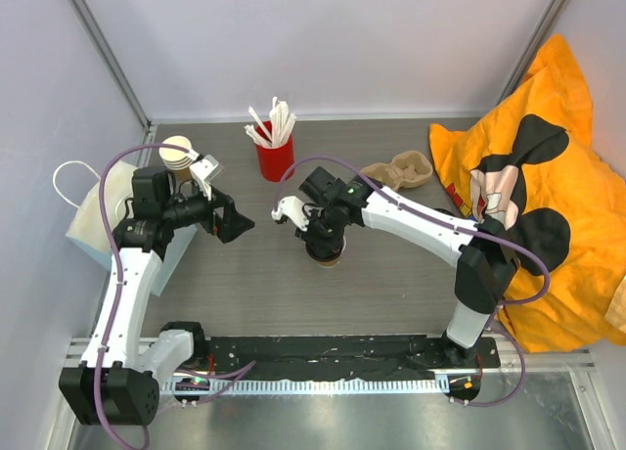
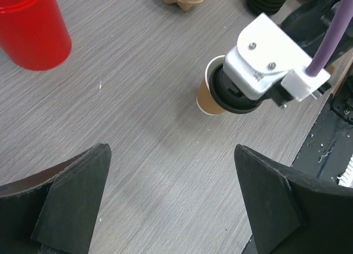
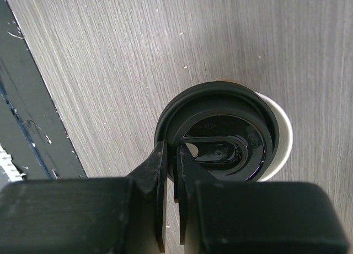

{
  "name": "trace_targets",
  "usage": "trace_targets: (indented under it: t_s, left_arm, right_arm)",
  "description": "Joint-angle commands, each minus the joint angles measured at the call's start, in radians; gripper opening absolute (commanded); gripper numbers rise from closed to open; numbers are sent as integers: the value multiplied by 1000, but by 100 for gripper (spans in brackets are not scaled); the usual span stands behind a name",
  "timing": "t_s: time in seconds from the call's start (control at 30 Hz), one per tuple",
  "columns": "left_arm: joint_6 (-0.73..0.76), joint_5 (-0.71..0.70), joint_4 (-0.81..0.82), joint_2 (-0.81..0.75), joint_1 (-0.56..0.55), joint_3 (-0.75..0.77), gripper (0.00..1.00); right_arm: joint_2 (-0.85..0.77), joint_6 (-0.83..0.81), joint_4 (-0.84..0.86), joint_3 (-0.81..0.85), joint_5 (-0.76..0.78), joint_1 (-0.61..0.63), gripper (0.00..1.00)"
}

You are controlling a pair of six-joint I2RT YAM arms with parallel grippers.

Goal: Pack the takeout coffee

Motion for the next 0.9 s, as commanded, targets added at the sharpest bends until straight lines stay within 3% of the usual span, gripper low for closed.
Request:
trace_targets:
  t_s: [0.0,0.4,0.87]
  left_arm:
    - [19,76,-4,-20,39,18,99]
    - [25,105,-4,-13,50,14,98]
    - [23,117,0,-16,56,6,97]
  right_arm:
    - [2,13,30,0,54,19,7]
    - [-29,-22,28,-3,144,33,6]
    - [-21,-24,18,-14,105,36,7]
